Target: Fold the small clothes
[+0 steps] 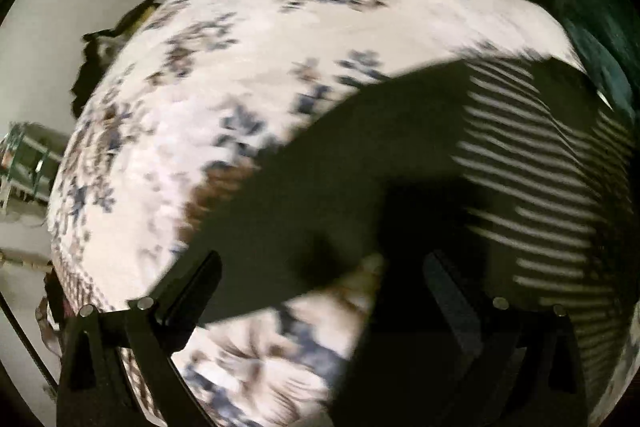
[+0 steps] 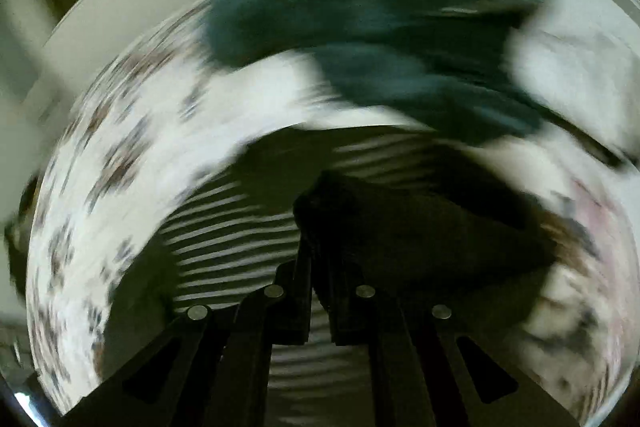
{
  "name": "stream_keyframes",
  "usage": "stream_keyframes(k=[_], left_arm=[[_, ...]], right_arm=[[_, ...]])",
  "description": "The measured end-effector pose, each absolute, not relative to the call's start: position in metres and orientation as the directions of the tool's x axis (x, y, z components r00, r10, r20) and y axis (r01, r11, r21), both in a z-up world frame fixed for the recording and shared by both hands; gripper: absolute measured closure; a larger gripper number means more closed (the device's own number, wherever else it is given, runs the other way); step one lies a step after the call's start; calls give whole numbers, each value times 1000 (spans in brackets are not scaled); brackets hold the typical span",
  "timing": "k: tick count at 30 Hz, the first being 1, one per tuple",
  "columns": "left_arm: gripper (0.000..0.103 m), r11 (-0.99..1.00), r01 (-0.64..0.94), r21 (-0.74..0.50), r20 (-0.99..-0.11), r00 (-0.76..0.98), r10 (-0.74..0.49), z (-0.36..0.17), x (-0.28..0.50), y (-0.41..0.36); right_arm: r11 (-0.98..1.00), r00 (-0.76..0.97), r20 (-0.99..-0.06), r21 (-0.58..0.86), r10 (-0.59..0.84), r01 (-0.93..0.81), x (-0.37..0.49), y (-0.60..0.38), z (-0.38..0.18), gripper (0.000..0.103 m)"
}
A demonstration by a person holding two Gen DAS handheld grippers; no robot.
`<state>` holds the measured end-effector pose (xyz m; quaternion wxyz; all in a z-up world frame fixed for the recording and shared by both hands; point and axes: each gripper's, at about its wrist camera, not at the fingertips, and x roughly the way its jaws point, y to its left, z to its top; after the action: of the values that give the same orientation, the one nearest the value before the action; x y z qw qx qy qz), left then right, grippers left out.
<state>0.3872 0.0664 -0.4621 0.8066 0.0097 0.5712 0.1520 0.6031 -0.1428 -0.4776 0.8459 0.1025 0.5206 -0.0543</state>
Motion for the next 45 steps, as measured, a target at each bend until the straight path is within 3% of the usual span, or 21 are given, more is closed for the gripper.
stream_keyframes(k=[6, 12, 14, 16, 18, 21, 26, 30, 31, 32, 34, 36, 40, 41, 43, 45], left_arm=[[0, 934, -298, 195, -924, 265, 278, -481, 390, 118], [0, 928, -326, 179, -932, 245, 266, -492, 395, 138], [0, 928, -327, 177, -933, 244, 263, -493, 400, 140], [0, 933, -319, 165, -935, 249, 251, -490, 406, 137], [0, 944, -290, 160, -930, 275, 242, -484, 413, 130], [0, 969, -167, 180, -917, 328, 227, -473, 434, 99], [0, 987, 105, 120, -907, 417, 66, -457, 492, 13], [0, 928, 356, 110, -912, 408, -48, -479, 541, -72], [5, 891, 436, 125, -923, 381, -57, -496, 552, -99], [18, 864, 483, 141, -930, 363, -51, -508, 556, -116], [34, 793, 585, 171, -950, 310, -24, -539, 563, -152], [42, 735, 650, 190, -963, 269, 11, -563, 562, -175], [100, 638, 743, 204, -962, 271, -9, -573, 543, -199], [101, 628, 751, 206, -961, 275, -13, -572, 539, -200], [103, 626, 749, 219, -955, 296, -19, -569, 533, -197], [103, 660, 715, 232, -948, 318, -12, -565, 536, -185]], right_arm=[[999, 318, -948, -9, 4, -39, 635, 4, -566, 97], [992, 282, -959, -4, 31, -123, 624, 53, -588, 97], [980, 231, -963, 100, 139, -174, 623, 54, -587, 91], [957, 165, -952, 230, 259, -178, 614, 33, -580, 59], [955, 189, -937, 276, 292, -110, 597, -13, -563, 51], [965, 219, -948, 252, 232, 67, 567, -112, -547, 49], [901, 194, -978, 151, 76, 406, 527, -284, -544, 48], [818, 192, -979, 168, 72, 551, 494, -372, -554, 48], [800, 190, -979, 171, 72, 576, 485, -387, -562, 48], [790, 180, -982, 161, 65, 592, 479, -396, -569, 48], [785, 132, -991, 110, 36, 610, 465, -407, -592, 48], [804, 92, -996, 65, 13, 591, 463, -407, -612, 48], [867, 90, -996, 35, -11, 496, 465, -404, -634, 49], [874, 111, -993, 25, -33, 486, 466, -403, -631, 51], [872, 142, -986, -11, -92, 490, 465, -407, -624, 94], [850, 137, -980, -51, -144, 524, 462, -419, -619, 96]])
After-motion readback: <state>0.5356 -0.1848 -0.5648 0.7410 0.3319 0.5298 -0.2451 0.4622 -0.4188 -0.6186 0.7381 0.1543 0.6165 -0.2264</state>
